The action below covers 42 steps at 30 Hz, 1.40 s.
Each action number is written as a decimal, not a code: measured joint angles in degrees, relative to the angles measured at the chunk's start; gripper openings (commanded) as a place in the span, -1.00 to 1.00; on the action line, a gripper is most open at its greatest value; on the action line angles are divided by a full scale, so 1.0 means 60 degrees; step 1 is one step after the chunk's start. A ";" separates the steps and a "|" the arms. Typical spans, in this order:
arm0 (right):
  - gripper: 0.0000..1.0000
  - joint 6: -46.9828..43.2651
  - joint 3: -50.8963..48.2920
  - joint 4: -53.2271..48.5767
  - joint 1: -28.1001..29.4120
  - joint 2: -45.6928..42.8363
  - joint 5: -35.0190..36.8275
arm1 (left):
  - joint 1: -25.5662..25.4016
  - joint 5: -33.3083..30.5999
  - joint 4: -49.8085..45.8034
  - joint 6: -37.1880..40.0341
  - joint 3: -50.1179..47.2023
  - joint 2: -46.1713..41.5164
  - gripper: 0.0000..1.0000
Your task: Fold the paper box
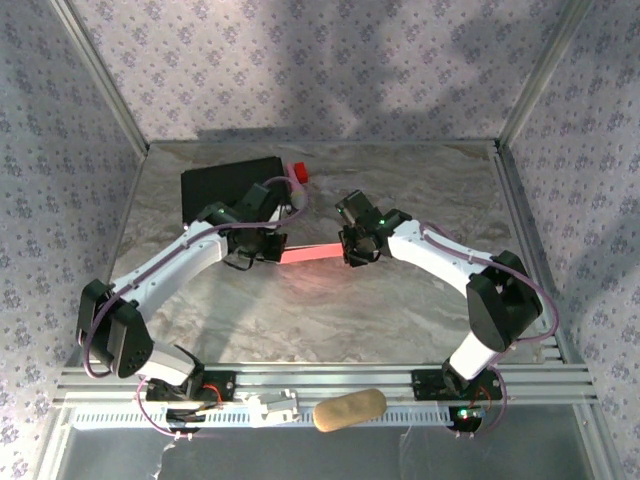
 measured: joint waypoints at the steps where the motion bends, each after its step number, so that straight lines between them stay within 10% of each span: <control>1: -0.41 0.0022 0.0000 0.0007 0.0011 0.0000 0.0011 | 0.0040 0.0055 0.0036 -0.0040 -0.0018 -0.0007 -1.00; 42: -0.40 0.0576 0.1741 -0.0849 -0.0991 0.1253 -0.1424 | 0.0885 -0.0033 0.1854 0.1446 -0.0044 0.0233 -1.00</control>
